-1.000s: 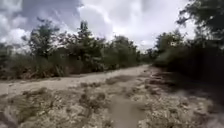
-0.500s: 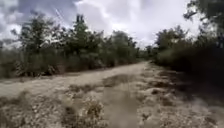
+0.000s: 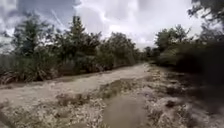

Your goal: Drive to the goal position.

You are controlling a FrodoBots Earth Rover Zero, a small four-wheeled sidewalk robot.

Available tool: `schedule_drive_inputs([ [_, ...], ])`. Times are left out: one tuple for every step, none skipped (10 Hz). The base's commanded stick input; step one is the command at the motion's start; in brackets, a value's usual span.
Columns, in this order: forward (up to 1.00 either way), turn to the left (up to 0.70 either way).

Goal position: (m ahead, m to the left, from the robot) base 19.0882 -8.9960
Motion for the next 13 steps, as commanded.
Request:
schedule_drive_inputs([
  [0.85, 0.00],
  [0.85, 0.00],
  [0.85, 0.00],
  [0.85, 0.00],
  [0.85, 0.00],
  [0.85, 0.00],
  [0.85, 0.00],
  [0.85, 0.00],
  [0.85, 0.00],
  [0.85, 0.00],
  [0.85, 0.00],
  [0.85, 0.00],
  [0.85, 0.00],
])
